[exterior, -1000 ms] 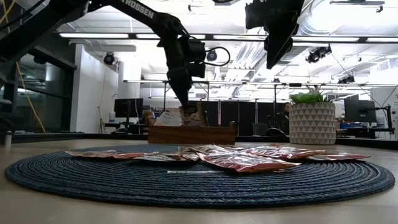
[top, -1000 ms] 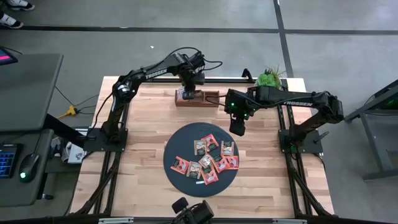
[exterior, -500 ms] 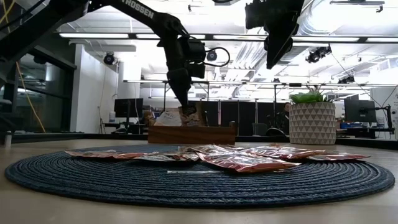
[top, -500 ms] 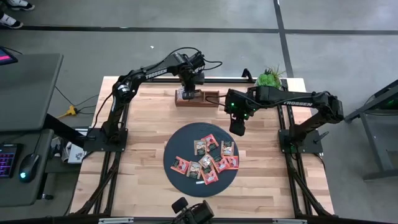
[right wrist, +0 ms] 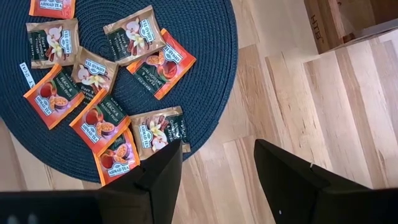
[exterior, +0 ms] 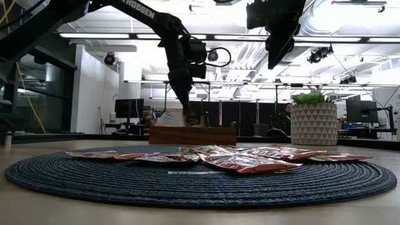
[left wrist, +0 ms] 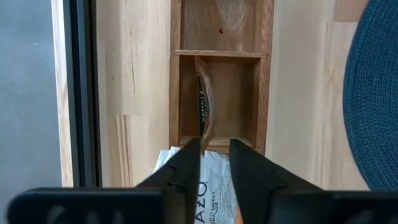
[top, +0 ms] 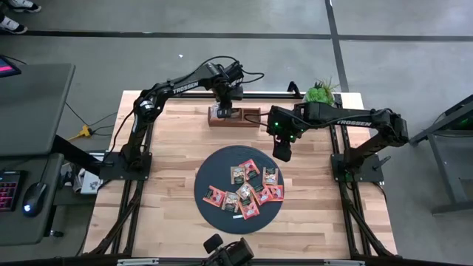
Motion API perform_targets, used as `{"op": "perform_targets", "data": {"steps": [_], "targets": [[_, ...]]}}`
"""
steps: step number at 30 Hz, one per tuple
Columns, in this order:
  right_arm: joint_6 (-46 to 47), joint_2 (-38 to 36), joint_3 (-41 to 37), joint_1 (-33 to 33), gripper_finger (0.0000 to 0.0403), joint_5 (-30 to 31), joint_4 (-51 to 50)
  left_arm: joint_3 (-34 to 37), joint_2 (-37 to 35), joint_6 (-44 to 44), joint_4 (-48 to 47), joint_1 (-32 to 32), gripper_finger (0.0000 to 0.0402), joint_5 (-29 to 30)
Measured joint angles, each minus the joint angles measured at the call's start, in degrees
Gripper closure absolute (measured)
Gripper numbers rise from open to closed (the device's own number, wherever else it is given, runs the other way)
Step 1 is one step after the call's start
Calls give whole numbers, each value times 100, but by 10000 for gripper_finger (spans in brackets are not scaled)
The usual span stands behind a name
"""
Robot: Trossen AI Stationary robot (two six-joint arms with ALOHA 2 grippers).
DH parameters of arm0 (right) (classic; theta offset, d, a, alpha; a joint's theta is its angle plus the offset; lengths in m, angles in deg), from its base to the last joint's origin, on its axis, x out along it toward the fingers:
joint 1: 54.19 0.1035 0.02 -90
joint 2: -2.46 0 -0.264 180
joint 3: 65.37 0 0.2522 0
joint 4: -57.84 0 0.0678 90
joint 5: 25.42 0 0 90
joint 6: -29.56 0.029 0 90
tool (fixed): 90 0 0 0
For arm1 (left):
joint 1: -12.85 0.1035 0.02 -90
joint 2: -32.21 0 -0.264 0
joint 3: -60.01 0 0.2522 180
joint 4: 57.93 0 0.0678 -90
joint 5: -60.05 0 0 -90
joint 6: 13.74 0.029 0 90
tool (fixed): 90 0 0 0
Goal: Pick & Place Tea
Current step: Put the brown tea bag into the middle section of the wooden organizer, then put the orange tea bag into the right section of the wooden organizer
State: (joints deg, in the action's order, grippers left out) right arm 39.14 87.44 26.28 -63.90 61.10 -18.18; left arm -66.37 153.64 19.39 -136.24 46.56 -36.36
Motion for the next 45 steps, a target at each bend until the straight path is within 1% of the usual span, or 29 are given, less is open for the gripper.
{"op": "perform_targets", "data": {"steps": [3,5,9,14,16,18,22,24,27,28,29,31,32,34,36,38,40,41,43,45], "targets": [[-10,1,0,0,206,-30,0,0,0,0,24,0,291,4],[-55,1,0,0,206,-33,0,0,0,-4,55,0,283,13],[-118,1,0,0,206,-35,0,0,-11,-44,20,-21,280,5],[-213,0,-84,0,206,-62,123,-2,-266,124,-32,-189,280,109],[-214,-63,-360,0,206,-195,377,6,-374,229,-92,-286,279,194],[-154,-174,-805,0,206,-345,808,1,-455,247,-82,-428,279,266],[297,-505,-1814,22,206,-635,1923,137,-836,242,-263,-667,279,306],[520,-706,-2254,56,206,-668,2469,273,-1041,201,-57,-831,279,365],[791,-969,-2727,140,206,-675,3178,766,-1418,48,-167,-1047,279,492],[842,-1040,-2832,172,206,-686,3370,946,-1516,-63,57,-1146,279,556],[884,-1089,-2923,206,206,-708,3558,1189,-1667,-206,260,-1226,279,576],[1001,-1134,-3028,263,206,-730,3827,1853,-2105,-452,244,-1335,279,582],[1052,-1136,-3051,285,206,-732,3904,2166,-2293,-611,428,-1426,279,581],[1097,-1128,-3056,335,206,-752,4109,2858,-2680,-1038,1098,-1597,279,584],[1097,-1075,-3037,387,206,-765,4405,3646,-3098,-1530,1154,-1758,279,548],[1098,-1022,-3033,439,206,-772,4753,4252,-3418,-2090,1805,-2002,279,543],[1112,-925,-3030,494,206,-875,5232,4857,-3791,-2643,1941,-2249,279,542],[1141,-866,-3021,518,206,-914,5419,5095,-3943,-2896,1965,-2406,279,538],[1237,-666,-2989,591,206,-999,5694,5468,-4123,-3435,2426,-2742,279,560],[1243,-396,-2790,677,206,-1011,5696,5808,-4298,-3910,2396,-3103,279,637]]}}
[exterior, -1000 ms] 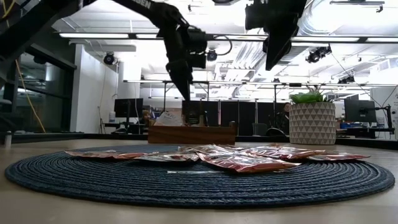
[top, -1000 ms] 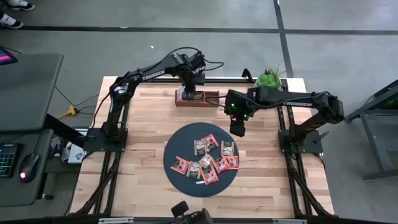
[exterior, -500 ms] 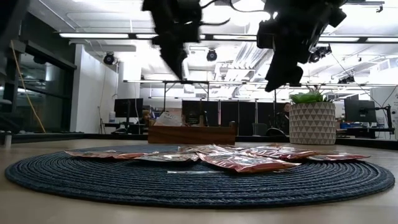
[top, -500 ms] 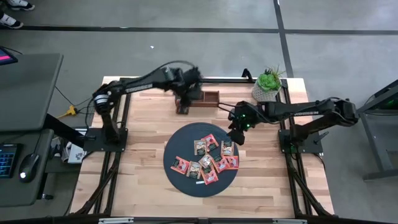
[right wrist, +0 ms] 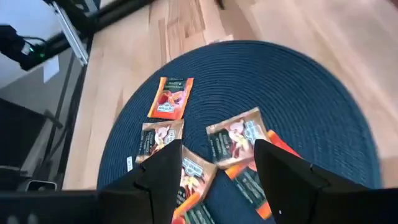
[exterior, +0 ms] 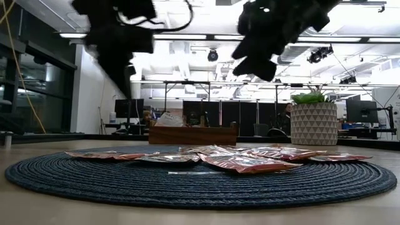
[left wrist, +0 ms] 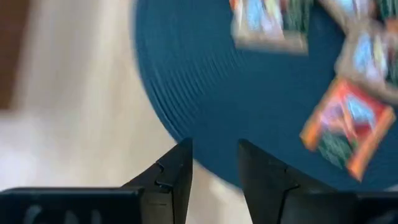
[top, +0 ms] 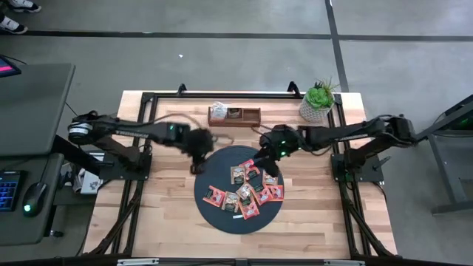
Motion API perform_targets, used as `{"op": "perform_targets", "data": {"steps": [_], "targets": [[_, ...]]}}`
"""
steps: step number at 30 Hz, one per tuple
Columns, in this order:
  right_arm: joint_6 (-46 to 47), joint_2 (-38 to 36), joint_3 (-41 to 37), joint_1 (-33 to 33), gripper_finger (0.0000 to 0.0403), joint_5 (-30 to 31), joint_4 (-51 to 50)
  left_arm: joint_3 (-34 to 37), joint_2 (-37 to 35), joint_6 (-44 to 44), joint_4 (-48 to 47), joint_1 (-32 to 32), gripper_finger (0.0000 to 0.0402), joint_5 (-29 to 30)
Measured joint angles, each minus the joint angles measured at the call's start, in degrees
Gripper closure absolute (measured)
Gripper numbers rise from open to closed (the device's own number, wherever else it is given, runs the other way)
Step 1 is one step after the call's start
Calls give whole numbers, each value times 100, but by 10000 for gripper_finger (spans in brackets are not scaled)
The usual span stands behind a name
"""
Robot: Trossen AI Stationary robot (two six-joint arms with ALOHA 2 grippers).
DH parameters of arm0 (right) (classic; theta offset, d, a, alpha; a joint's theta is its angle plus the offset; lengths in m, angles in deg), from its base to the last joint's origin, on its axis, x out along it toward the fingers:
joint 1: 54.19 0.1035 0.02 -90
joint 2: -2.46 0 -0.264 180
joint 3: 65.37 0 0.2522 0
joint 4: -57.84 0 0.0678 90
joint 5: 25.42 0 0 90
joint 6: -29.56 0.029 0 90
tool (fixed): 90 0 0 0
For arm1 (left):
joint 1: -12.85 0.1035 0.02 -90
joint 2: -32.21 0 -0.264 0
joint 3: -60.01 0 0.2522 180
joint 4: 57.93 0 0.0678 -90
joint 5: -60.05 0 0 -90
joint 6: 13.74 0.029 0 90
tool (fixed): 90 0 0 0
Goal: Pick & Place Tea
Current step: Put the orange tea bag into the right section of the wooden organizer
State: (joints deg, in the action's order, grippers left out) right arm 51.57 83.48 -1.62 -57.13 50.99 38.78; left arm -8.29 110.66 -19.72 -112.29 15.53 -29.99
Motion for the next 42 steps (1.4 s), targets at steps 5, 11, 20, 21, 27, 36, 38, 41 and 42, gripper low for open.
{"op": "perform_targets", "data": {"steps": [5,11,20,21,27,36,38,41,42], "targets": [[-200,908,867,286,206,-51,-52,430,-158,-1088,137,-939,280,381],[-405,2090,2049,577,206,-19,-392,759,-141,-2143,394,-2040,280,689],[-292,3322,3081,1019,206,-43,-444,1220,-135,-3668,788,-3306,280,1439],[-266,3414,3138,1076,206,-30,-448,1267,-139,-3764,928,-3418,280,1521],[-87,3849,3288,1363,206,262,-201,1635,-136,-3889,1990,-3690,280,1766],[332,4222,3257,1537,206,296,289,1995,-134,-3928,2973,-3683,280,1872],[420,4312,3257,1537,206,288,440,2012,-68,-3908,3094,-3683,280,1860],[501,4379,3257,1534,206,281,524,2021,55,-3930,3102,-3683,280,1832],[501,4385,3257,1534,206,303,515,2021,87,-3935,3116,-3683,280,1813]]}}
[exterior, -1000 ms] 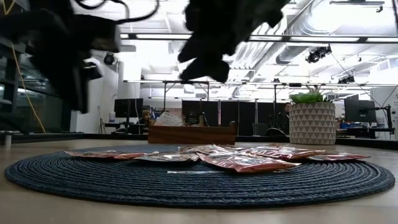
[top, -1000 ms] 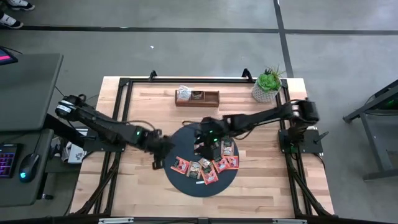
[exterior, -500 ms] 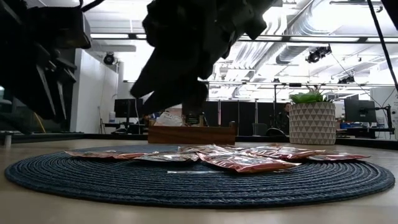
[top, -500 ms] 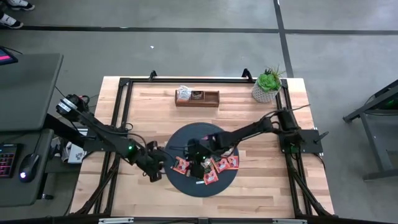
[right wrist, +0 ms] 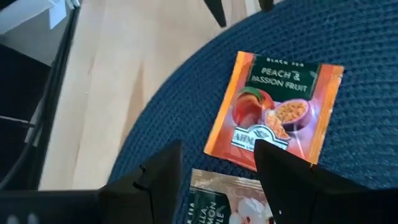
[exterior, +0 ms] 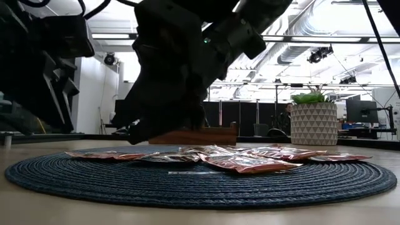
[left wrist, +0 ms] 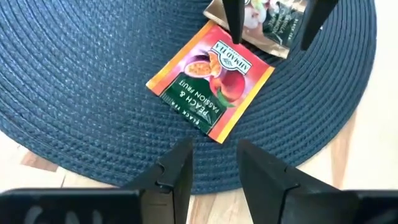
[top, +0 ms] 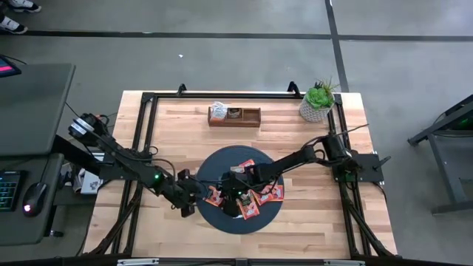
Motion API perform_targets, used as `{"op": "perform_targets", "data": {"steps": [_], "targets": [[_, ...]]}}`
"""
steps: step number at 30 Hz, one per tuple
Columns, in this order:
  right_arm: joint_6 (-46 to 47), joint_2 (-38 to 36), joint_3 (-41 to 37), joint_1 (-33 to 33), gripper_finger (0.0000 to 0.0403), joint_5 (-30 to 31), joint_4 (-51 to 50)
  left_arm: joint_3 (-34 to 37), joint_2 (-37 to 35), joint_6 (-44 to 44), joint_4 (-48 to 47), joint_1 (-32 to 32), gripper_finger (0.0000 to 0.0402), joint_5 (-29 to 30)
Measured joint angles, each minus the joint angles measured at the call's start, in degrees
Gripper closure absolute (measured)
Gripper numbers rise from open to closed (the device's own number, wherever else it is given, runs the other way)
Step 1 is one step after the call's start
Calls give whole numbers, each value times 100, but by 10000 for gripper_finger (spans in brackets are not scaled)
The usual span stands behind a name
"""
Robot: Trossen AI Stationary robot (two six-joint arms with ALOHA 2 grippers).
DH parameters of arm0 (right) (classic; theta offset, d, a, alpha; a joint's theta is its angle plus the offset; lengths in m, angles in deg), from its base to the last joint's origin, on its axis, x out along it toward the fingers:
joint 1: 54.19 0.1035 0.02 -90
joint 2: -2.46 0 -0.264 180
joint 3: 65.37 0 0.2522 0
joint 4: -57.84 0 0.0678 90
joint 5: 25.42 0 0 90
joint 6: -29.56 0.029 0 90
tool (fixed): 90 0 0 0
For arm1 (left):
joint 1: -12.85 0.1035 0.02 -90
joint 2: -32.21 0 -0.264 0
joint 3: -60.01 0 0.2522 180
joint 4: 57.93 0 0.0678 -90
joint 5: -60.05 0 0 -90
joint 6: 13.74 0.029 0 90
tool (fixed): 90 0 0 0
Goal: Pick & Place Tea
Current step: Put the orange tea bag into the right section of the wooden organizer
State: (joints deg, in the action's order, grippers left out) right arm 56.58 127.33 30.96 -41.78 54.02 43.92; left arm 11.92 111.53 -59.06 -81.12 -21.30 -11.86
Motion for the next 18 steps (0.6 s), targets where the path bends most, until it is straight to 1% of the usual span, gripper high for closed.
{"op": "perform_targets", "data": {"steps": [3,10,14,18], "targets": [[-9,3,0,-4,206,113,-37,0,181,-15,169,2,280,-109],[-10,5,-1,-93,206,121,-142,-3,593,-261,656,2,280,-96],[-11,8,-79,-87,206,117,-126,-4,712,-490,679,2,280,-73],[2,2,-272,-89,206,76,-52,-4,721,-513,674,2,280,-78]]}}
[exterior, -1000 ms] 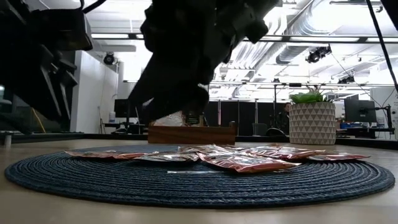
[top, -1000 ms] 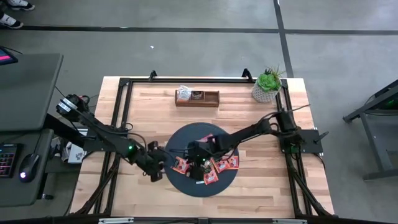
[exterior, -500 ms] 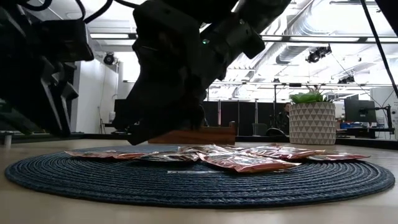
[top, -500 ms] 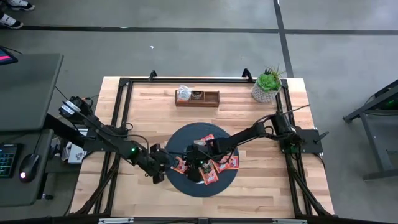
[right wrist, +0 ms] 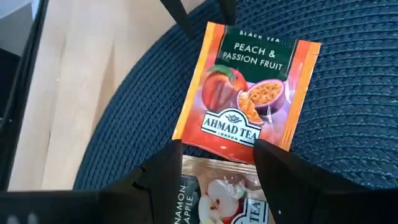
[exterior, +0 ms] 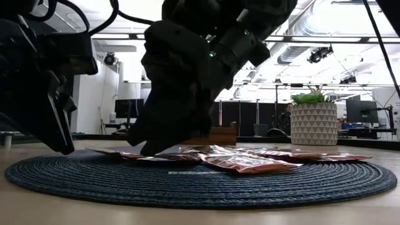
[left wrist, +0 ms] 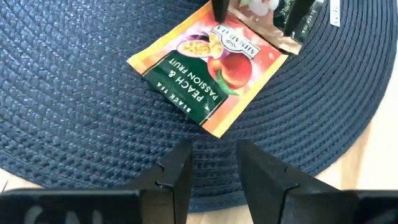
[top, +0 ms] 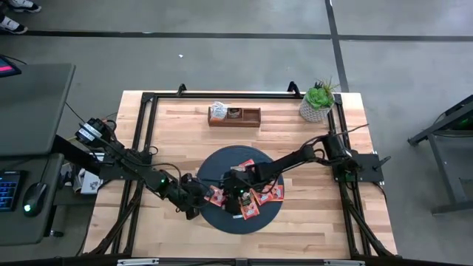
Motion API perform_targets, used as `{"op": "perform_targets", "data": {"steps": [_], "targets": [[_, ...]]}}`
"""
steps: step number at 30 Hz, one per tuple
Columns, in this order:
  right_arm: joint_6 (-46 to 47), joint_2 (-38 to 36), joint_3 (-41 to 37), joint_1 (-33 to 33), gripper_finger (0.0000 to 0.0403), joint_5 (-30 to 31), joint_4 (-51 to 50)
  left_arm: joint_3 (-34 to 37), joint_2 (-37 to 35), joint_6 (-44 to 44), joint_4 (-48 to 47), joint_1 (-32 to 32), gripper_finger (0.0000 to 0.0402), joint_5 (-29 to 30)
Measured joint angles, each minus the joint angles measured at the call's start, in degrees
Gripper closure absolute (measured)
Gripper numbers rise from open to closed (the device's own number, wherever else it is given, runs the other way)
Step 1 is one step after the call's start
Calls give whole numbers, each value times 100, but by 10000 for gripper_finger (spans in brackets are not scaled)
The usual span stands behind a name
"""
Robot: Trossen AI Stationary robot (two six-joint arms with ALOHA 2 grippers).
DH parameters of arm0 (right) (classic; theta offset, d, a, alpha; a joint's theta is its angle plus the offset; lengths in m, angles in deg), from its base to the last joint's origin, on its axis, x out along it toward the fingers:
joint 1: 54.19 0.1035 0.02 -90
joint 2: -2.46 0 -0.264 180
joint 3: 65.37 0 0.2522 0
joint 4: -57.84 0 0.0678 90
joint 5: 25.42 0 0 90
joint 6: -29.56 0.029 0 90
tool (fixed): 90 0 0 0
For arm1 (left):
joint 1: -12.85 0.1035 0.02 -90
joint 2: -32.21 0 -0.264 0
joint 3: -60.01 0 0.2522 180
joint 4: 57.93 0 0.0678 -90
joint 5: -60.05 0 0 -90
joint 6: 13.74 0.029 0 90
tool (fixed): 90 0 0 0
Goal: Pick & Place Tea
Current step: Put the orange tea bag into the right section of the wooden organizer
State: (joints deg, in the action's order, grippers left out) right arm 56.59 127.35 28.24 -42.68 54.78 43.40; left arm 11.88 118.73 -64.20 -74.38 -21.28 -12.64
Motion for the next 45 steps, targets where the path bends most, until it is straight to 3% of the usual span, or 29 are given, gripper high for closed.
{"op": "perform_targets", "data": {"steps": [14,25,36,45], "targets": [[204,-16,-294,-3,206,-67,451,-2,-2,-188,630,4,280,348],[148,-8,-303,0,206,-43,484,-2,-4,-1283,554,210,280,419],[123,-5,-303,0,206,-24,482,-2,-4,-1322,699,846,280,-656],[-12,-3,-303,2,206,27,443,-2,-4,-1300,1150,1101,280,-1039]]}}
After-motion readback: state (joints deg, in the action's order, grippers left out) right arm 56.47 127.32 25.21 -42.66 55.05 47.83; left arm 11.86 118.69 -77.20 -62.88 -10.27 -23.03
